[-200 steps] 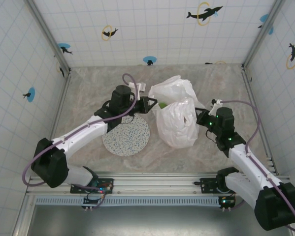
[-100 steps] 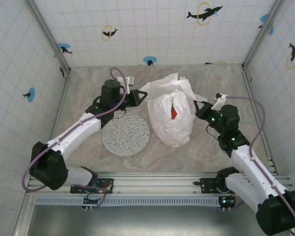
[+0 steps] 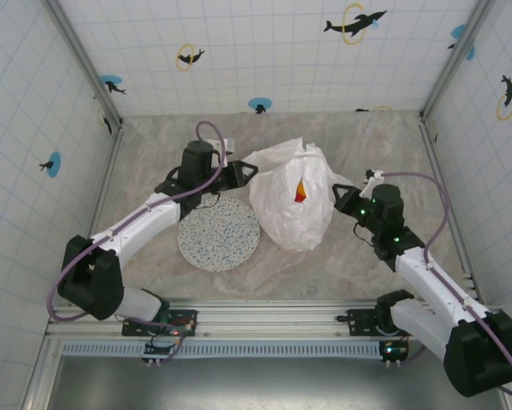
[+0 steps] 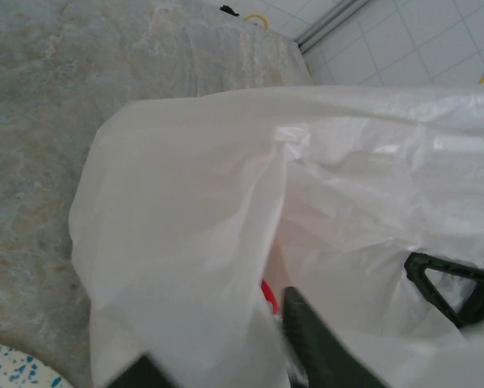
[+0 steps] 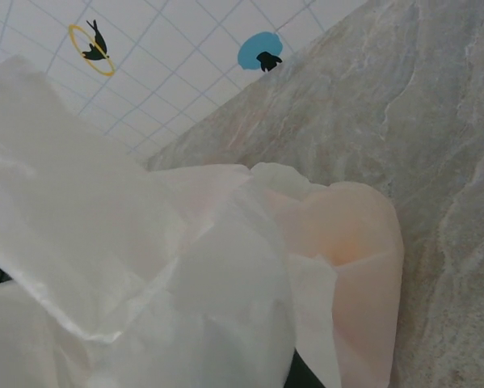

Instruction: Place the fruits into the plastic bag

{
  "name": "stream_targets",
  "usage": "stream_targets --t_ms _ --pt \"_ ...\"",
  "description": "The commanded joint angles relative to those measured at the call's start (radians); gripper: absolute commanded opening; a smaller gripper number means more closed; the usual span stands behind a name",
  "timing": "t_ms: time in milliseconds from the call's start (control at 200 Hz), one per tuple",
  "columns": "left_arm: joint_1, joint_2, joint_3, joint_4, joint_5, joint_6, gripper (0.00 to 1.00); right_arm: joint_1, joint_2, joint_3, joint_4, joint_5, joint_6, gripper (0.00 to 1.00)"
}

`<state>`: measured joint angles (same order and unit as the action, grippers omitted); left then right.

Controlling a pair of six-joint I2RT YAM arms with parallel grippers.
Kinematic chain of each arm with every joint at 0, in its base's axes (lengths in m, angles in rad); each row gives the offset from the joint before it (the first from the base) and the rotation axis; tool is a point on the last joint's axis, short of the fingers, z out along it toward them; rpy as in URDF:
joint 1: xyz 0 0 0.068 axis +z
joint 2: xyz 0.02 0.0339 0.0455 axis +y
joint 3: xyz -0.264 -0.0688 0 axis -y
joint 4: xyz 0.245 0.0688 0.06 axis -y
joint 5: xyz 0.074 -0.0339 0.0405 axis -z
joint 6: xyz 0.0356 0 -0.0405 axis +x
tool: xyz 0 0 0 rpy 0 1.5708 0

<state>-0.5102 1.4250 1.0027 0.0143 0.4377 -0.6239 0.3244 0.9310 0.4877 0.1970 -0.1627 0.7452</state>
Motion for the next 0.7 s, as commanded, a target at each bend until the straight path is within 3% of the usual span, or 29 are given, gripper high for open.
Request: stream_targets --t_ms 0,115,330,696 --pt "0.005 -0.044 -0.003 0.004 -0.002 0.031 0.46 -0.014 -0.028 0.09 -0.045 0.025 -0.067 0.17" --pt "0.004 -0.086 -0.006 -0.016 -0.038 0.064 0.62 -0.025 -0.055 0.13 -0.091 0.032 -0.1 0.37" --pt "0.005 -0.184 -0.064 -0.072 -0.156 0.144 0.8 -0.042 -0.089 0.197 -0.175 0.039 -0.159 0.68" --pt "0.005 -0.404 -0.203 -0.066 -0.317 0.182 0.94 -0.052 -0.141 0.252 -0.253 0.095 -0.259 0.81"
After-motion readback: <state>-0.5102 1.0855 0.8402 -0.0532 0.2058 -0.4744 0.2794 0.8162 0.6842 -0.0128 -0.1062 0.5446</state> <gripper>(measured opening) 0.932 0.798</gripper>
